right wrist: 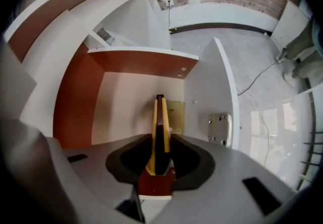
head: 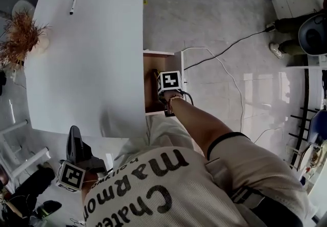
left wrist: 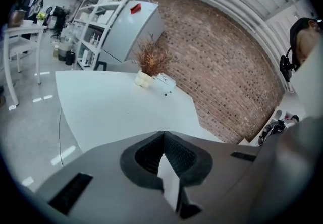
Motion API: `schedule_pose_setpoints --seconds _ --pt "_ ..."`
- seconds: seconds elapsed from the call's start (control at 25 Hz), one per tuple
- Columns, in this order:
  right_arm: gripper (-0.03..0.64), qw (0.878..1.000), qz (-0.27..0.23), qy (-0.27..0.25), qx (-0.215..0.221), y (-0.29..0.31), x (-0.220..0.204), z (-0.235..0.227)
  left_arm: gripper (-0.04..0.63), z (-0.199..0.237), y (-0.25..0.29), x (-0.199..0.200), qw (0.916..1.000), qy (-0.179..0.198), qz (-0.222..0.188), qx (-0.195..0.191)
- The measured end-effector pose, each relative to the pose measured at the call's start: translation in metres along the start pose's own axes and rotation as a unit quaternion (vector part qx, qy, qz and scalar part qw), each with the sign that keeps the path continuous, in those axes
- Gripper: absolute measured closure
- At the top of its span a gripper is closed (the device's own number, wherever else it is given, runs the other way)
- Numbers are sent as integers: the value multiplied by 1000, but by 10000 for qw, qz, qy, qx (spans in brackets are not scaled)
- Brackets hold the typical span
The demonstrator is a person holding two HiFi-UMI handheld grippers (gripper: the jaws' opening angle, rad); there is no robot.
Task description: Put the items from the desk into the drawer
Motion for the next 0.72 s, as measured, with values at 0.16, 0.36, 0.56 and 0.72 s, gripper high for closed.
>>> schedule_pose_setpoints --seconds 0.16,0.36,0.56,0.72 --pt "497 10000 60 25 -48 13 -5 -1 594 1 -4 -5 9999 -159 5 20" --pt "498 9989 186 426 41 27 -10 -1 594 4 -6 -7 9998 -172 -7 111" --pt "497 9964 173 796 240 41 -12 -6 594 0 -3 -5 9998 -134 -18 111" --pt "499 9942 269 1022 214 48 -19 -14 594 -1 1 -2 9999 -23 6 145"
Point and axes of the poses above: the fingertips, and each gripper's own axes: y forward along the fingers, z to its left, x out of its top, the point moved 5 cm from there along -y, backward along the fingers, and after that the axes turned 13 degrees about y, right-handed, at the moved point
